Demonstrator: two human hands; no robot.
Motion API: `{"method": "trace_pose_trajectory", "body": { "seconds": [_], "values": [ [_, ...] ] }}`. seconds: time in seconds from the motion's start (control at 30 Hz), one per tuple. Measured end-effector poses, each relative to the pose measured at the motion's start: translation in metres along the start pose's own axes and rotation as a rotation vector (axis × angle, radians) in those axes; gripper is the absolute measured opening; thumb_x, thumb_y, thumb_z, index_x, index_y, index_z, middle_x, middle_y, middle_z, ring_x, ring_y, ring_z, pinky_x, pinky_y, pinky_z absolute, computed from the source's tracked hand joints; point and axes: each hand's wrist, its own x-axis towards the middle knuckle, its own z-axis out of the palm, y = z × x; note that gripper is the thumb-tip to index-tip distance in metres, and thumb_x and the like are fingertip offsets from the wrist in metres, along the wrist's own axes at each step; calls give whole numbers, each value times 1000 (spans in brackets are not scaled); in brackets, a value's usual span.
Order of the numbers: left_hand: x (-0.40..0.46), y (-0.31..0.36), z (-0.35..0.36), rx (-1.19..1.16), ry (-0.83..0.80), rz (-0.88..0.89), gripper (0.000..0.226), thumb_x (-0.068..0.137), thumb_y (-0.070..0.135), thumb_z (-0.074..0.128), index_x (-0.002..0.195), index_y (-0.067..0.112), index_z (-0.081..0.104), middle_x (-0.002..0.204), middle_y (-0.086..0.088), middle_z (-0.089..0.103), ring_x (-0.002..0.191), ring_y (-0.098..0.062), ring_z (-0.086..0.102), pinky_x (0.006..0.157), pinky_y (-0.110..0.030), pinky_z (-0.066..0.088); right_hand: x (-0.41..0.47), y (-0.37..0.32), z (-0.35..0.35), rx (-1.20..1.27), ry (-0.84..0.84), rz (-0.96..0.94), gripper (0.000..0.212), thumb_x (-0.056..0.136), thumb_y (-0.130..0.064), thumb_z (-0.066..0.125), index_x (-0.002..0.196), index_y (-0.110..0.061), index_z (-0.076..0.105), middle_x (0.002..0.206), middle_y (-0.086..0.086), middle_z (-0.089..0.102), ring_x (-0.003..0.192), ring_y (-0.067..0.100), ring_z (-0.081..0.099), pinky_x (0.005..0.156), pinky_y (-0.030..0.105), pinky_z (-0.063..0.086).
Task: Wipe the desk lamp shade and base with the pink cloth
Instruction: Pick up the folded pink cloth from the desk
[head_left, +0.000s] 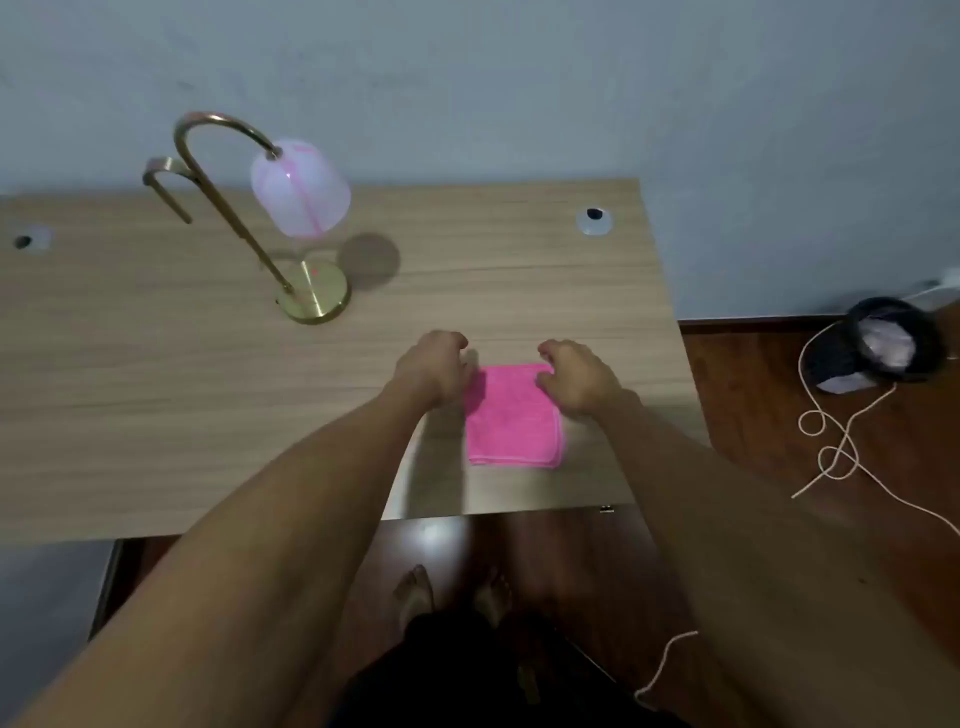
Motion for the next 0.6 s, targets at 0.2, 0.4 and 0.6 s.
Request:
{"method": "trace_pose_trajectory", "body": {
  "seconds": [0.2, 0.4, 0.6],
  "values": [
    [11, -10, 31, -60, -67, -112, 25, 88, 35, 69, 104, 16, 69, 112, -10, 72, 104, -32, 68, 91, -42, 57, 13, 13, 19, 103, 11, -8, 43, 86, -13, 70, 126, 3, 63, 119, 26, 58, 110, 40, 59, 100, 44, 49],
    [21, -20, 59, -171, 17, -189, 20, 88, 27, 70, 103, 18, 61, 108, -9, 69, 98, -32, 65, 88, -44, 56, 19, 15, 24, 253, 39, 32, 18, 80, -3, 69, 90, -15, 60, 98, 9, 56, 87, 24, 52, 76, 34, 47],
    [18, -14, 45, -495, 18, -248, 20, 79, 6, 69, 97, 7, 62, 90, -7, 71, 78, -22, 63, 66, -30, 51, 15, 8, 10, 422, 61, 86, 11, 80, -5, 72, 82, -12, 63, 75, 1, 61, 70, 19, 55, 63, 28, 42]
  ]
}}
